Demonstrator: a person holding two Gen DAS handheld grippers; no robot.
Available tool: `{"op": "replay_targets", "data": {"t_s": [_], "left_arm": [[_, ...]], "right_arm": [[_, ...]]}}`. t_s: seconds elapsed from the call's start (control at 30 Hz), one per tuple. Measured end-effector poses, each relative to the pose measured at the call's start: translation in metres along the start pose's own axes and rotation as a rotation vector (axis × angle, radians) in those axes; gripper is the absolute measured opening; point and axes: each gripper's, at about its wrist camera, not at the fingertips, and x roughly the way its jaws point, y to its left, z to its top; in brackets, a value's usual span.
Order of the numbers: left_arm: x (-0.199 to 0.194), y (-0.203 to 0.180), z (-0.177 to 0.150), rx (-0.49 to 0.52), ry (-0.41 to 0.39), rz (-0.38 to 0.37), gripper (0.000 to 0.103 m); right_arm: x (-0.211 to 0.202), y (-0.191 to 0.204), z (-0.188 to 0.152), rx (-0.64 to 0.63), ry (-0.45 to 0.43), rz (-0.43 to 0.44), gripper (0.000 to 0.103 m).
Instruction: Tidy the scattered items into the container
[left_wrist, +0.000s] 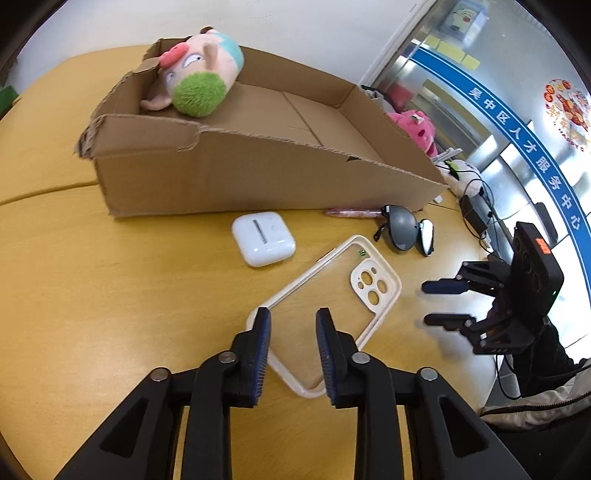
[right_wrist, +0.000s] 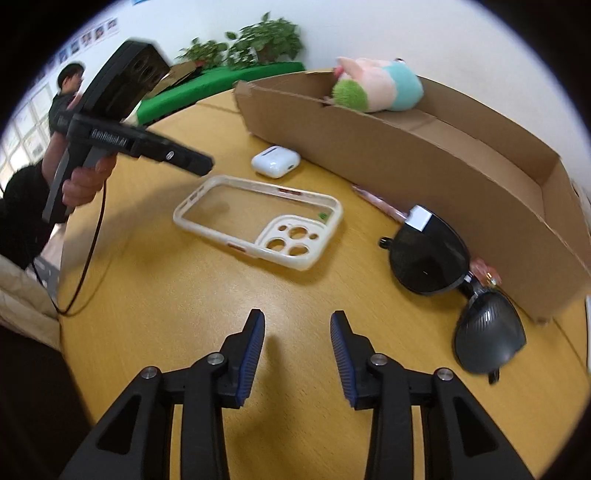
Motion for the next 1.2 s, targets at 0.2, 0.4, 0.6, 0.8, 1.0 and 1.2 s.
{"op": "replay_targets", "data": {"t_s": [0.2, 0.4, 0.6, 0.8, 1.0, 1.2], "left_arm": [[0.007, -0.001, -0.008, -0.039, 0.074, 0.058, 0.047], [0.017, -0.012, -0.015, -0.047, 0.11, 0.075, 0.024], [0.02, -0.013, -0.015, -0.052, 0.112, 0.092, 0.015], [0.02, -0.013, -0.011, -0.063, 0.097, 0.119, 0.012], [0.002, -0.019, -0.001, -0.047, 0.035, 0.132, 0.009], [-0.029, -0.033, 0.033, -0.022, -0.078, 0.137, 0.008]], "right_arm": [[-0.004, -0.016, 0.021, 0.215, -0.077, -0.042, 0.036], [0.022, -0.016, 0.041, 0.273, -0.058, -0.075, 0.036], [0.04, -0.022, 0.042, 0.324, 0.007, -0.097, 0.011], [0.038, -0.012, 0.04, 0.292, 0.019, -0.147, 0.007], [0.021, -0.005, 0.041, 0.289, -0.033, -0.191, 0.006], [-0.02, -0.005, 0.061, 0.286, -0.169, -0.244, 0.007]]}}
